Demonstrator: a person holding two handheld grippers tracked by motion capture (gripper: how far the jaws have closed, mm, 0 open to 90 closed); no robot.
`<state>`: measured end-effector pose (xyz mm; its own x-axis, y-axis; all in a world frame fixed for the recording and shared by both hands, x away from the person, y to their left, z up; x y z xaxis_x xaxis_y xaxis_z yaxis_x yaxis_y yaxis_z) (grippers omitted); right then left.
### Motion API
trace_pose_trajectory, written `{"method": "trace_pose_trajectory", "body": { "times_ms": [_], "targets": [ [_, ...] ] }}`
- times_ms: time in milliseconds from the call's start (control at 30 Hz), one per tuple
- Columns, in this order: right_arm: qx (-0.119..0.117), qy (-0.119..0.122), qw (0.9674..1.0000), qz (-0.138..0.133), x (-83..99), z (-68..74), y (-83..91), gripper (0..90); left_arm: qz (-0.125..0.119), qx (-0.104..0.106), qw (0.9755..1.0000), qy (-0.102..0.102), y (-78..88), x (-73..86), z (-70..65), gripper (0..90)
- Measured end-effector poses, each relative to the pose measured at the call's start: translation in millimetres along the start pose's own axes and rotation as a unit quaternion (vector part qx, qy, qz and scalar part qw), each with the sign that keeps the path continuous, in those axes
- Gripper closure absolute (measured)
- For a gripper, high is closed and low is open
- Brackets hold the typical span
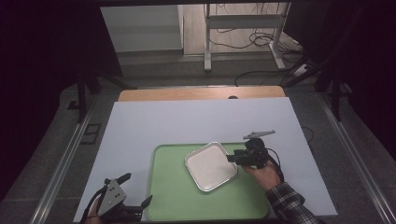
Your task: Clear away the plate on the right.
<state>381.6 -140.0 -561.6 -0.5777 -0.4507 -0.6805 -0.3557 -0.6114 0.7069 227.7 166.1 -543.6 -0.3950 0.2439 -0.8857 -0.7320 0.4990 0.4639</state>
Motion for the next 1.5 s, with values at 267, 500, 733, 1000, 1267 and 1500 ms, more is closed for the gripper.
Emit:
{"method": "trace_pose_trajectory", "body": {
  "times_ms": [267, 500, 733, 1000, 1267, 1500],
  "targets": [
    [-0.013, 0.058, 0.9982, 0.001, 6.8, 27.8, 8.0, 58.7, 0.000, 0.000, 1.0000, 0.001, 0.2, 0.0, -0.1, 2.8],
    [-0.037, 0.081, 0.9959, 0.012, 20.0, 53.4, 15.8, 73.6, 0.000, 0.000, 1.0000, -0.001, 0.1, 0.0, -0.2, 2.8],
    [-0.059, 0.112, 0.9914, 0.032, 33.8, 75.7, 16.2, 89.4, 0.000, 0.000, 1.0000, -0.002, 0.0, 0.0, -0.2, 2.8],
    [-0.059, 0.146, 0.9846, 0.077, 49.3, 87.8, 1.0, 89.9, 0.001, 0.000, 1.0000, -0.003, -0.2, 0.0, -0.3, 2.8],
    [-0.064, 0.148, 0.9836, 0.082, 51.2, 89.2, -7.6, 89.9, 0.002, 0.000, 1.0000, -0.003, -0.5, 0.1, -0.6, 2.8],
    [-0.078, 0.155, 0.9817, 0.078, 47.5, 103.3, -21.5, 89.9, 0.002, 0.000, 1.0000, -0.003, -0.8, 0.0, -0.8, 2.8]
  ]
}}
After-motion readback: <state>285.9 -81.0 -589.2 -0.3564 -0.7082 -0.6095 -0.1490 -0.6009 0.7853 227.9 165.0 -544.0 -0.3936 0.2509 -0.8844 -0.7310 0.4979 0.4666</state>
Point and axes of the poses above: each handheld gripper's, and its own axes: y roughly backward along the jaws, x roughly out of its underside, z roughly to its left, the point moved 10 cm from there along -y, roughly forward along the jaws, and after that the axes turned 7 degrees about y, right-handed, at the moved point
